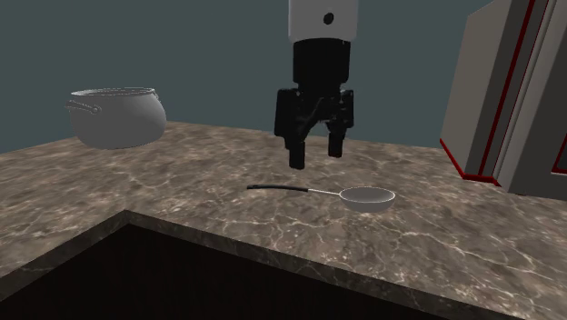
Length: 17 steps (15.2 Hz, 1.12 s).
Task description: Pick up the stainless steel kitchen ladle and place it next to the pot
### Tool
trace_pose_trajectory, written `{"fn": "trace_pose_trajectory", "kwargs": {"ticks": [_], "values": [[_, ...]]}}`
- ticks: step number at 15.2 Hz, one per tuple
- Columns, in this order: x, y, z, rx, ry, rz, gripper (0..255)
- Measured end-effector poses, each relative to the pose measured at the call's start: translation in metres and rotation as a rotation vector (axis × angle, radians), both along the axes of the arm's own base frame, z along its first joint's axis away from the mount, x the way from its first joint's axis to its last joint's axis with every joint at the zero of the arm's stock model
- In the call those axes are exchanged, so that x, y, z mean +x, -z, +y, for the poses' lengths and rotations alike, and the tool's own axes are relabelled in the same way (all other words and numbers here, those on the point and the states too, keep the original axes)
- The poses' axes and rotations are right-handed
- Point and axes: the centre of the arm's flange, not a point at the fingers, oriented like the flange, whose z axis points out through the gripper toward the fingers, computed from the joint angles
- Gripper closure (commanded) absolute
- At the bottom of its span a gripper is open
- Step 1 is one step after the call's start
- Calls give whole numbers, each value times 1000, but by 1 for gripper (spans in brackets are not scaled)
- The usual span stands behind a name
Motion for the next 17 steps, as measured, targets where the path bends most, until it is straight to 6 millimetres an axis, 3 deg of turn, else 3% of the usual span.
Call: {"fn": "trace_pose_trajectory", "kwargs": {"ticks": [7,17], "values": [[72,47,3,54,-350,10,0],[73,90,7,60,-386,11,0]]}}
